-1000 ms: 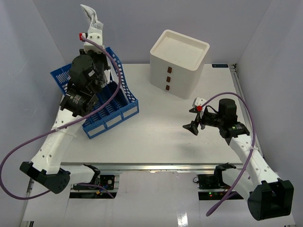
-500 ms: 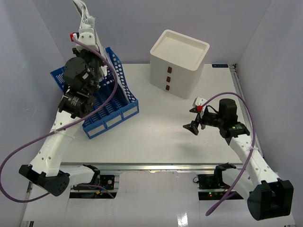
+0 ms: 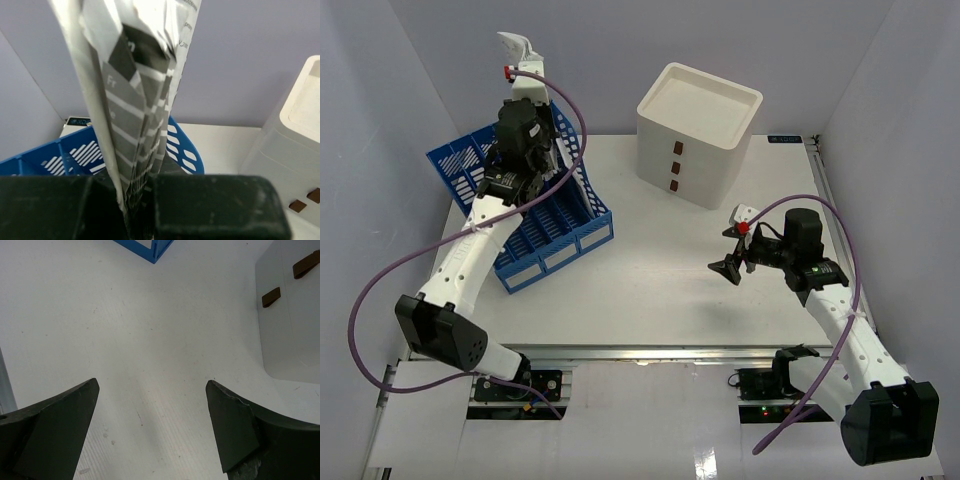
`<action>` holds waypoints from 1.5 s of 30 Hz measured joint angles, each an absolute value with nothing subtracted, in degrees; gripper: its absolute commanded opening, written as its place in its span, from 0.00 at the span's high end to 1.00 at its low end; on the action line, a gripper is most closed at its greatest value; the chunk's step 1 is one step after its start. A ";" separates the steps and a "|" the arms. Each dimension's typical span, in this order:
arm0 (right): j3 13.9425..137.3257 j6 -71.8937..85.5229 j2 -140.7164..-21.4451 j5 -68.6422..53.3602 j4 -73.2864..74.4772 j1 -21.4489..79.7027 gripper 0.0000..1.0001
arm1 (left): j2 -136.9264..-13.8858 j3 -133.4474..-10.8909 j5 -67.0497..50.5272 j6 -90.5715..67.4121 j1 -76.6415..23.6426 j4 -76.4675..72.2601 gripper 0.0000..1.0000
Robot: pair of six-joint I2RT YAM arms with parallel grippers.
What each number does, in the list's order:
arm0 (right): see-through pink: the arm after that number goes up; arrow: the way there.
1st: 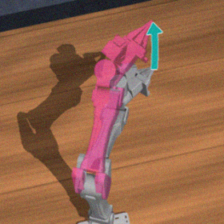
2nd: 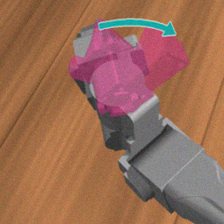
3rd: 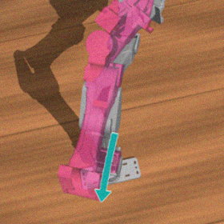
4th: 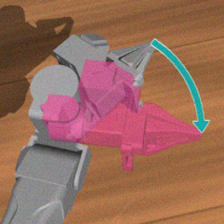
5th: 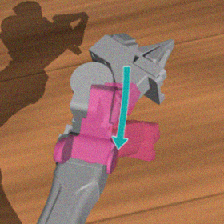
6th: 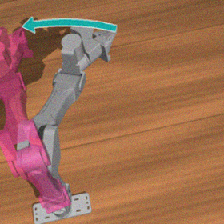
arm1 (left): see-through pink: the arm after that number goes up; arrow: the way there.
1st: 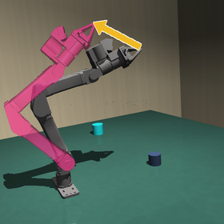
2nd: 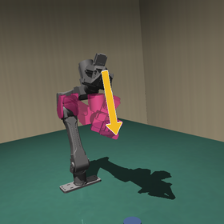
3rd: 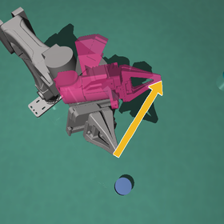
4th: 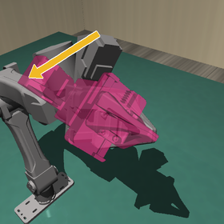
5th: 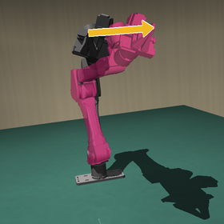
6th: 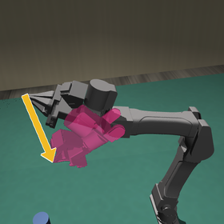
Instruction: Organize the desk
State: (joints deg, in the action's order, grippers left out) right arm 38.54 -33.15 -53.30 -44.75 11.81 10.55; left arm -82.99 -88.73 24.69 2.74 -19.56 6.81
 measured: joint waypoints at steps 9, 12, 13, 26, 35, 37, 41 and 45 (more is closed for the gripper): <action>38.54 -33.15 -53.30 -44.73 11.79 10.50 0.06 | -89.47 -90.34 25.46 -4.18 -19.07 8.69 1.00; 38.54 -33.15 -53.30 -44.73 11.81 10.50 0.06 | -90.53 -89.18 26.08 -6.50 -19.09 8.20 0.98; 38.54 -33.15 -53.30 -44.73 11.81 10.50 0.06 | -90.40 -88.36 26.17 -7.15 -19.04 7.68 0.96; 38.54 -33.15 -53.32 -44.73 11.81 10.34 0.06 | -85.66 -76.16 23.68 -11.70 -18.26 1.39 0.02; 38.54 -31.43 -53.86 -42.83 11.31 8.33 0.04 | -70.37 -65.89 5.48 -13.09 -17.91 1.52 0.02; 38.54 -29.77 -54.09 -41.79 10.76 7.07 0.06 | -64.91 -61.62 -0.56 -13.42 -17.91 0.12 0.02; 38.52 -26.52 -54.06 -40.03 8.90 3.87 0.10 | -55.21 -52.90 -10.07 -13.72 -18.02 -2.80 0.02; 38.52 -22.23 -53.98 -37.35 7.09 -0.09 0.10 | -46.10 -42.50 -17.95 -13.79 -18.02 -4.19 0.02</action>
